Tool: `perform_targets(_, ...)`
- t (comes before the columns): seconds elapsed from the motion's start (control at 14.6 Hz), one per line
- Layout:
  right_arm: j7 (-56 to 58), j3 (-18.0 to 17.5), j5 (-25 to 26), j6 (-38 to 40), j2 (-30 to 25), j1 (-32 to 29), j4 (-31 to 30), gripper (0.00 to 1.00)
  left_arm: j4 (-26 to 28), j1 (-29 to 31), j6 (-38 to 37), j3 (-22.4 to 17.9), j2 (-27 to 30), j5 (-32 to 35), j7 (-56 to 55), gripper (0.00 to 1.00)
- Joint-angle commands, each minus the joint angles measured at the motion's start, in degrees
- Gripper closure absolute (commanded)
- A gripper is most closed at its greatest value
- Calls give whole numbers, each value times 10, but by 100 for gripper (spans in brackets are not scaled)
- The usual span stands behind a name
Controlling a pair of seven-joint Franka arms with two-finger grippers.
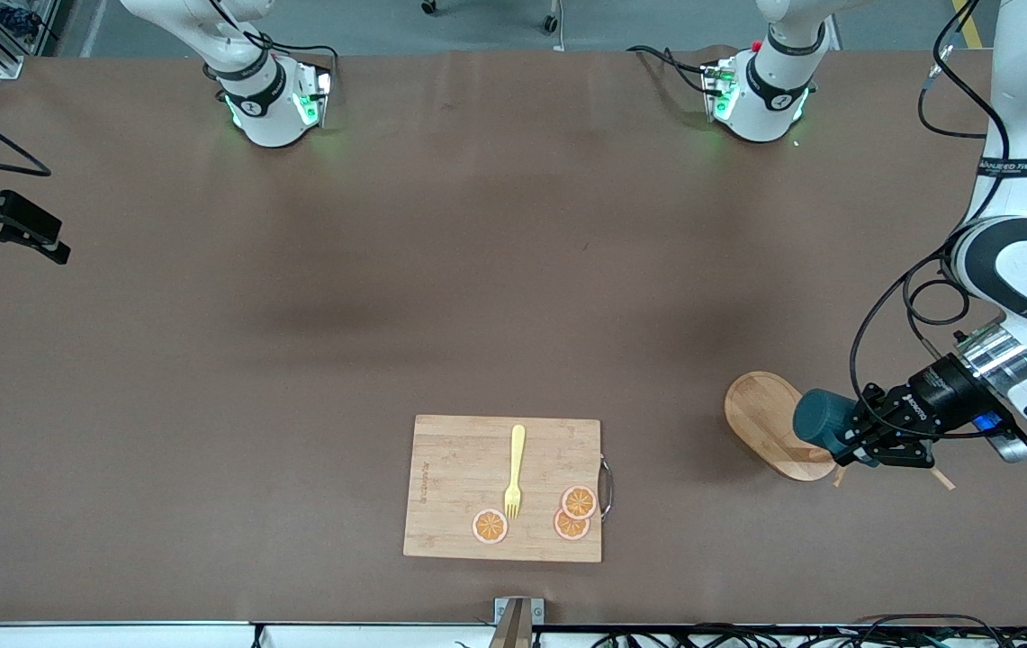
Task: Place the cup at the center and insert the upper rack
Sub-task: 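Hook the mug handle onto a peg of the mug tree, then open the left gripper and withdraw it from the mug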
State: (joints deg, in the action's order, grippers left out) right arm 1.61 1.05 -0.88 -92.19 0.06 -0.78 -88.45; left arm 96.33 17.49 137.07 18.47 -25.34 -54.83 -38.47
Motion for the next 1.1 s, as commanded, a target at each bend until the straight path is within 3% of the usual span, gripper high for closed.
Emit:
perform_targets(0.0, 2, 0, -3, 2, -6, 3, -8, 0, -14, 8, 1, 3, -7, -12, 11, 90)
perform_targets(0.07, 2, 0, -3, 3, -6, 2, -8, 0, -15, 9, 1, 3, -7, -12, 11, 86)
perform_targets(0.14, 2, 0, -3, 3, -6, 2, -8, 0, -18, 11, 1, 2, -5, -12, 9, 74)
perform_targets(0.27, 2, 0, -3, 7, -6, 1, -8, 0, -27, 19, 0, 3, 0, -6, 8, 0)
perform_targets(0.48, 2, 0, -3, 8, -6, 2, -8, 0, -27, 18, -5, 2, 27, 2, 6, 0)
perform_targets(0.75, 1, 0, -3, 10, -6, 3, -8, 0, -26, 13, -39, 9, 74, 87, 3, 0)
perform_targets(0.89, 1, 0, -3, 11, -6, 3, -8, 0, -26, 14, -82, 9, 118, 163, 8, 0)
perform_targets(1.03, 1, 0, -3, 15, -6, 2, -8, 0, -26, 15, -146, 9, 167, 287, 33, 0)
